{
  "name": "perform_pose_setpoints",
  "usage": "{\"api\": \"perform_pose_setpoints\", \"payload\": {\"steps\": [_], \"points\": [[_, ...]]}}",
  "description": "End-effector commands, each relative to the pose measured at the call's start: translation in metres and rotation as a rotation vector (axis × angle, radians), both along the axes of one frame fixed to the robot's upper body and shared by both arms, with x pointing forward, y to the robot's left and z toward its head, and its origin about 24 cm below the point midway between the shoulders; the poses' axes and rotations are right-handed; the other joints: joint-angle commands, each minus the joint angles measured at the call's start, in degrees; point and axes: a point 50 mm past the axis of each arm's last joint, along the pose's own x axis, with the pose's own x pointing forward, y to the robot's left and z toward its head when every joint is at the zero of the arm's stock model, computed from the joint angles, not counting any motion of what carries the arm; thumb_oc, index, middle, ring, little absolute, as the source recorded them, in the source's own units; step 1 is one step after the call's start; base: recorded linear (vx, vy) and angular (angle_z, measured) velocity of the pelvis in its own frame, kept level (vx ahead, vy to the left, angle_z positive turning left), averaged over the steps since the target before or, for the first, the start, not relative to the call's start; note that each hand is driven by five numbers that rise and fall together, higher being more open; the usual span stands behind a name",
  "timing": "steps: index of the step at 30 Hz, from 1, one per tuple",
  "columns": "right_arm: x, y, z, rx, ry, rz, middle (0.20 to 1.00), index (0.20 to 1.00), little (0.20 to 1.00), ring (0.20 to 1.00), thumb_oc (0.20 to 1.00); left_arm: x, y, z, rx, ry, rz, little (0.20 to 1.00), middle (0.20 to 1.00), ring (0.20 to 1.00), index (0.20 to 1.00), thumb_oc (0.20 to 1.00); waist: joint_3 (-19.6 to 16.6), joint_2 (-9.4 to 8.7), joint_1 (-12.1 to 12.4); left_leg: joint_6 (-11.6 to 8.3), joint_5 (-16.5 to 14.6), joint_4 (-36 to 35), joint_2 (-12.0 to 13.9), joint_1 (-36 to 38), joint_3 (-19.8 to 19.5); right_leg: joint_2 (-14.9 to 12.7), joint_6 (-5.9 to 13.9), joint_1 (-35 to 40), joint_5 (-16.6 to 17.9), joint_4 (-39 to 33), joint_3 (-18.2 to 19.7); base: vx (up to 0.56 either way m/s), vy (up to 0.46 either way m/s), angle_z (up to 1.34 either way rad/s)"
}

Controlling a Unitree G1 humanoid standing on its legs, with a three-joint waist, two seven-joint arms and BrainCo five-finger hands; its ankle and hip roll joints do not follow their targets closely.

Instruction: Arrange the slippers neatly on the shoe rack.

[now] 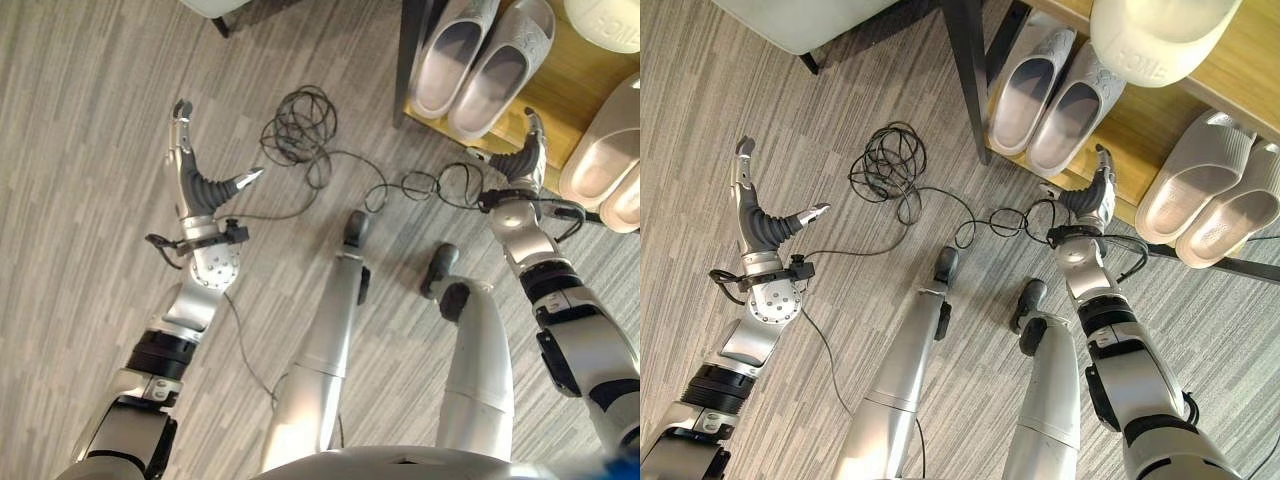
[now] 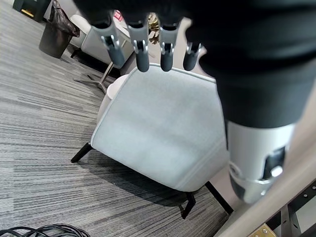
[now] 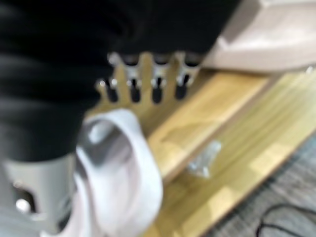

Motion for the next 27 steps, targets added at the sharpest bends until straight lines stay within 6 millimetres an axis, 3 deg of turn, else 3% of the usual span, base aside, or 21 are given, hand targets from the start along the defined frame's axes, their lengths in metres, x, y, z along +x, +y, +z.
{"api": "perform_pose_setpoints", "payload": {"steps": [1, 10, 13, 15, 18, 19, 22, 23, 24, 25, 26, 27], "points": [[-0.014, -0.007, 0.005, -0.009, -0.092, 0.003, 1.0, 1.0, 1.0, 1.0, 1.0, -0.006, 0.008, 0.002, -0.001, -0.056, 0.054, 1.0, 1.0, 1.0, 1.0, 1.0, 1.2, 2.21, 0.4, 0.77, -3.6, -5.3, 1.5, 2.6, -0.7, 0.9, 3.85, 4.4, -0.4, -5.6, 3.4, 0.0, 0.0, 0.0], [-0.033, 0.005, -0.042, 0.005, 0.049, 0.119, 1.0, 1.0, 1.0, 1.0, 1.0, -0.008, 0.011, -0.019, -0.032, 0.049, 0.06, 1.0, 1.0, 1.0, 1.0, 1.0, 1.6, 1.37, -1.7, 0.3, -2.8, -8.3, 2.7, 8.1, -0.5, 1.3, 3.54, 9.5, 0.6, -9.0, 3.3, -0.03, -0.009, -0.04], [-0.046, 0.01, -0.062, -0.007, 0.117, 0.17, 1.0, 1.0, 1.0, 1.0, 1.0, -0.009, 0.013, -0.031, -0.058, 0.103, 0.061, 1.0, 1.0, 1.0, 1.0, 1.0, 1.5, 0.85, -2.5, 0.15, -2.5, -9.6, 3.2, 10.9, -0.4, 1.4, 3.52, 12.2, 1.1, -10.8, 3.2, -0.01, -0.007, -0.01], [-0.06, 0.012, -0.086, 0.005, 0.2, 0.196, 1.0, 1.0, 1.0, 1.0, 1.0, -0.013, 0.014, -0.042, -0.084, 0.152, 0.058, 1.0, 1.0, 1.0, 1.0, 1.0, 1.2, 0.33, -3.2, -0.06, -2.2, -11.1, 3.7, 14.0, -0.2, 1.5, 3.44, 15.6, 1.5, -12.9, 2.9, -0.01, -0.002, -0.02], [-0.069, 0.011, -0.097, 0.013, 0.239, 0.205, 1.0, 1.0, 1.0, 1.0, 1.0, -0.017, 0.016, -0.047, -0.091, 0.173, 0.059, 1.0, 1.0, 1.0, 1.0, 1.0, 1.0, 0.19, -3.4, -0.12, -2.0, -12.0, 3.9, 15.6, -0.2, 1.5, 3.45, 17.3, 1.8, -13.9, 2.7, -0.01, -0.012, -0.04], [-0.089, 0.007, -0.127, 0.048, 0.353, 0.209, 1.0, 1.0, 1.0, 1.0, 1.0, -0.03, 0.015, -0.06, -0.1, 0.215, 0.045, 1.0, 1.0, 1.0, 1.0, 1.0, 0.4, -0.47, -3.6, -0.42, -1.5, -14.7, 4.0, 20.3, -0.2, 1.8, 3.6, 22.0, 2.3, -17.2, 2.2, 0.0, -0.037, -0.02], [-0.103, 0.006, -0.14, 0.05, 0.405, 0.229, 1.0, 1.0, 1.0, 1.0, 1.0, -0.039, 0.02, -0.068, -0.095, 0.25, 0.046, 1.0, 1.0, 1.0, 1.0, 1.0, 0.2, -1.08, -3.8, -0.6, -1.2, -16.7, 4.2, 24.8, -0.3, 2.1, 3.67, 26.8, 2.7, -19.6, 1.7, -0.02, -0.015, 0.01], [-0.114, 0.002, -0.145, 0.023, 0.436, 0.25, 1.0, 1.0, 1.0, 1.0, 1.0, -0.042, 0.022, -0.077, -0.098, 0.291, 0.048, 1.0, 1.0, 1.0, 1.0, 1.0, 0.3, -1.65, -4.2, -0.55, 1.0, -18.5, 4.2, 27.4, -0.1, 2.2, 3.49, 29.4, 4.8, -21.9, 1.2, 0.04, -0.036, 0.0], [-0.119, 0.0, -0.149, 0.016, 0.461, 0.257, 1.0, 1.0, 1.0, 1.0, 1.0, -0.044, 0.023, -0.079, -0.107, 0.302, 0.042, 1.0, 1.0, 1.0, 1.0, 1.0, -0.2, -1.95, -4.4, -0.61, -0.8, -18.8, 4.3, 29.7, 0.0, 2.4, 3.8, 31.8, 3.3, -22.3, 1.3, 0.0, 0.0, 0.0], [-0.12, 0.0, -0.149, 0.016, 0.463, 0.257, 1.0, 1.0, 1.0, 1.0, 1.0, -0.044, 0.024, -0.079, -0.108, 0.304, 0.042, 1.0, 1.0, 1.0, 1.0, 1.0, 0.1, -1.91, -4.4, -0.61, -0.7, -19.1, 4.3, 30.3, -0.1, 2.4, 3.8, 32.4, 3.4, -22.5, 1.3, 0.0, 0.0, 0.0], [-0.127, -0.002, -0.154, 0.008, 0.492, 0.261, 1.0, 1.0, 1.0, 1.0, 1.0, -0.046, 0.022, -0.075, -0.086, 0.3, 0.016, 1.0, 1.0, 1.0, 1.0, 1.0, 0.4, -2.01, -4.5, -0.61, 1.3, -20.4, 4.3, 31.5, 0.2, 2.3, 3.6, 33.9, 5.3, -24.2, 0.7, -0.07, -0.004, 0.02], [-0.135, -0.004, -0.162, 0.01, 0.534, 0.27, 1.0, 1.0, 1.0, 1.0, 1.0, -0.049, 0.019, -0.074, -0.055, 0.317, -0.028, 1.0, 1.0, 1.0, 1.0, 1.0, 0.2, -2.31, -4.8, -0.69, 1.5, -21.8, 4.2, 35.1, 0.2, 2.5, 3.72, 37.6, 5.5, -26.3, 0.5, -0.05, -0.008, 0.05]]}}
